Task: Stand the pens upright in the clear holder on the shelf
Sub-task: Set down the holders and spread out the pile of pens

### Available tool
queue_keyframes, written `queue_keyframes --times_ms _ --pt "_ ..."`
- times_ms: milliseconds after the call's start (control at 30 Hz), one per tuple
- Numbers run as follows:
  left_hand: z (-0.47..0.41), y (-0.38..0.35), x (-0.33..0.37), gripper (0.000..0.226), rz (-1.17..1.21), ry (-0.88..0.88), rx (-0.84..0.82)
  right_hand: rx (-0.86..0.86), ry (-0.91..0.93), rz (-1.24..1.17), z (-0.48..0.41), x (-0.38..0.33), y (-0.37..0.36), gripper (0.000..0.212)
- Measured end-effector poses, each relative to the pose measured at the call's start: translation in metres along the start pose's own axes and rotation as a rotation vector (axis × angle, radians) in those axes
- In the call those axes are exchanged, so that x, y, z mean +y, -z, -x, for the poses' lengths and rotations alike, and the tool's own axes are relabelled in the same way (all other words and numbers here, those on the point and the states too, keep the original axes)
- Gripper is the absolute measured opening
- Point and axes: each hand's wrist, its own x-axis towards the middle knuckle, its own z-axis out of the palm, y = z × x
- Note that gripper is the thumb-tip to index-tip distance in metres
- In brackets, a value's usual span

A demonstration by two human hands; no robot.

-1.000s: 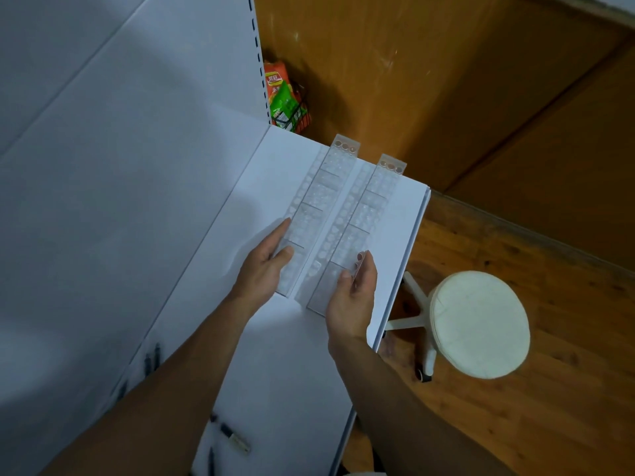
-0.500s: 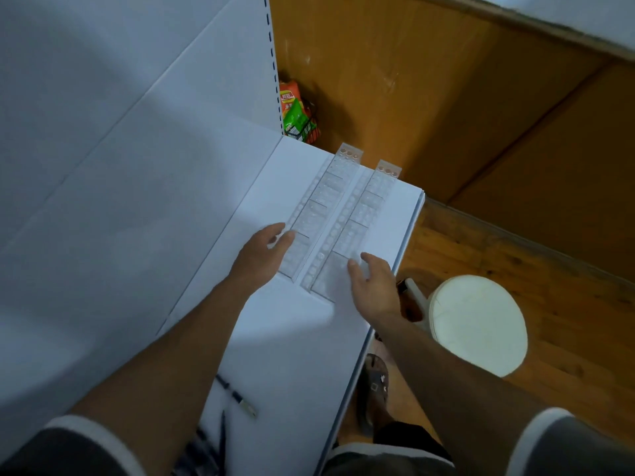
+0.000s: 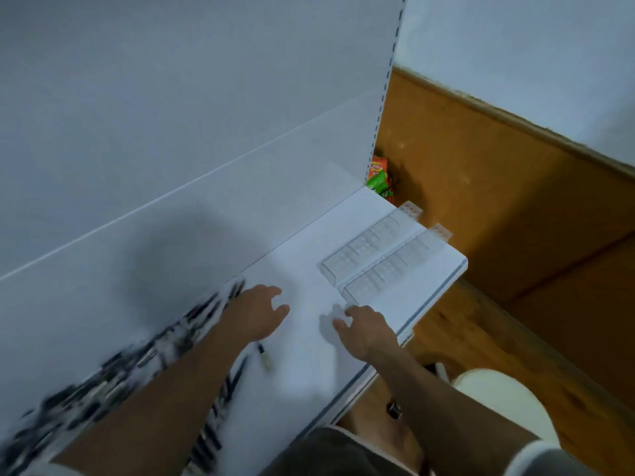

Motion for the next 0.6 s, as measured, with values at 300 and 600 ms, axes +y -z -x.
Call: queue_keyframes --times_ms 300,600 --pt "0.176 -0.052 -0.073 0.059 0.181 0.379 0.224 -0.111 0.322 0.171 0.052 -0.039 -0.067 0.059" --pt "0.338 -0.128 -0.152 0.062 0.445 0.818 0.396 -0.373 0.586 0.294 0.126 -0.113 -0.164 0.050"
